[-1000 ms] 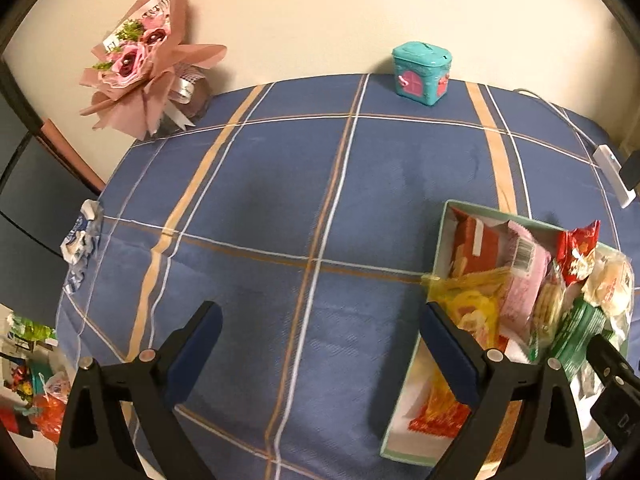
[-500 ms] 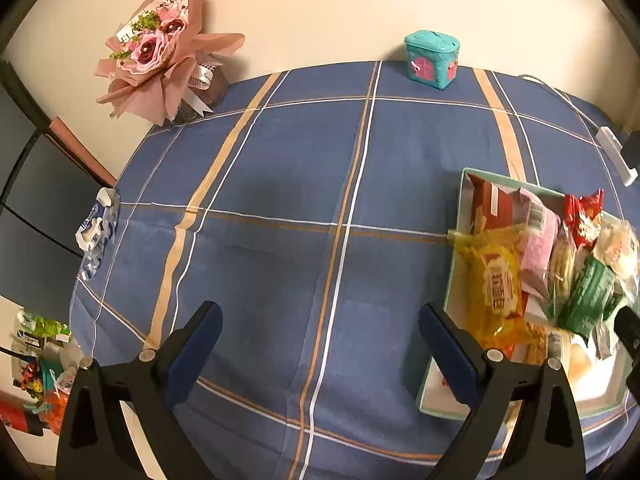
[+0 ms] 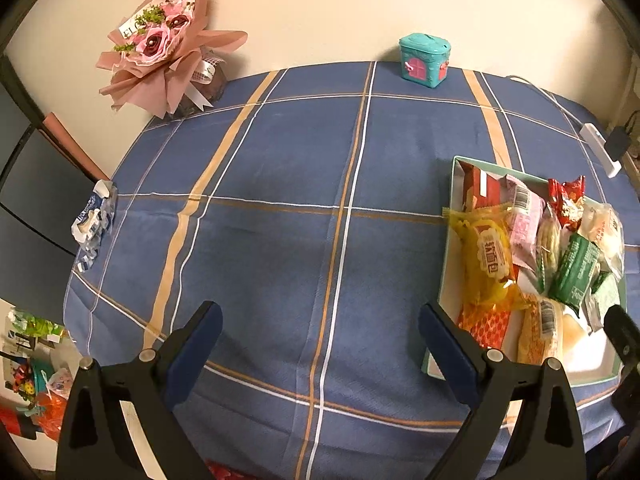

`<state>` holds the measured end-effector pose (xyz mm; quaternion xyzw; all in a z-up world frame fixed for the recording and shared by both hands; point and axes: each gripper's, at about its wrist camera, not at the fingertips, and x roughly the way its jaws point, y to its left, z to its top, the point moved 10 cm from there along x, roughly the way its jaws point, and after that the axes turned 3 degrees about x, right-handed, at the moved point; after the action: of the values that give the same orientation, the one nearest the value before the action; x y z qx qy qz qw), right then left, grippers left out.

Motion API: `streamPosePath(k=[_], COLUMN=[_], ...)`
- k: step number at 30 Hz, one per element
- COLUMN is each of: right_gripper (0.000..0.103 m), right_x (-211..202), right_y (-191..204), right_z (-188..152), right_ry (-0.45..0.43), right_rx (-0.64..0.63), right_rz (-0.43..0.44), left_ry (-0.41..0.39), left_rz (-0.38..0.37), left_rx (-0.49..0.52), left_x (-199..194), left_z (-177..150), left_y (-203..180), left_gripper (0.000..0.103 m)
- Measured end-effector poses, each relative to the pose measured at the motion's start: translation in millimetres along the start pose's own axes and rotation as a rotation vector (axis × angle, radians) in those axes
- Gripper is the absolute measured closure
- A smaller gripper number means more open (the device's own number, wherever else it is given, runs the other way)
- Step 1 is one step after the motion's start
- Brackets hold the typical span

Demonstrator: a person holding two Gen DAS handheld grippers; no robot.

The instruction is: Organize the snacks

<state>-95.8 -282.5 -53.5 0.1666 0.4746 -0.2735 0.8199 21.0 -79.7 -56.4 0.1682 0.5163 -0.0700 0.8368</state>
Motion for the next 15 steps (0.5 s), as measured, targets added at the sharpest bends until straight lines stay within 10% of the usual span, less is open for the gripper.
streamPosePath(k=[15], right_gripper=[0.0], right_x=[-16.9], right_y=[12.0], right_z=[-33.2], right_ry=[-0.042], right_rx=[-0.091], right_rz=[0.028], left_ry=[-0.032], left_rz=[-0.005], left_rx=[0.028], left_x=[-13.2], left_z=[-24.0], left_y=[17.5], left_gripper=[0.004])
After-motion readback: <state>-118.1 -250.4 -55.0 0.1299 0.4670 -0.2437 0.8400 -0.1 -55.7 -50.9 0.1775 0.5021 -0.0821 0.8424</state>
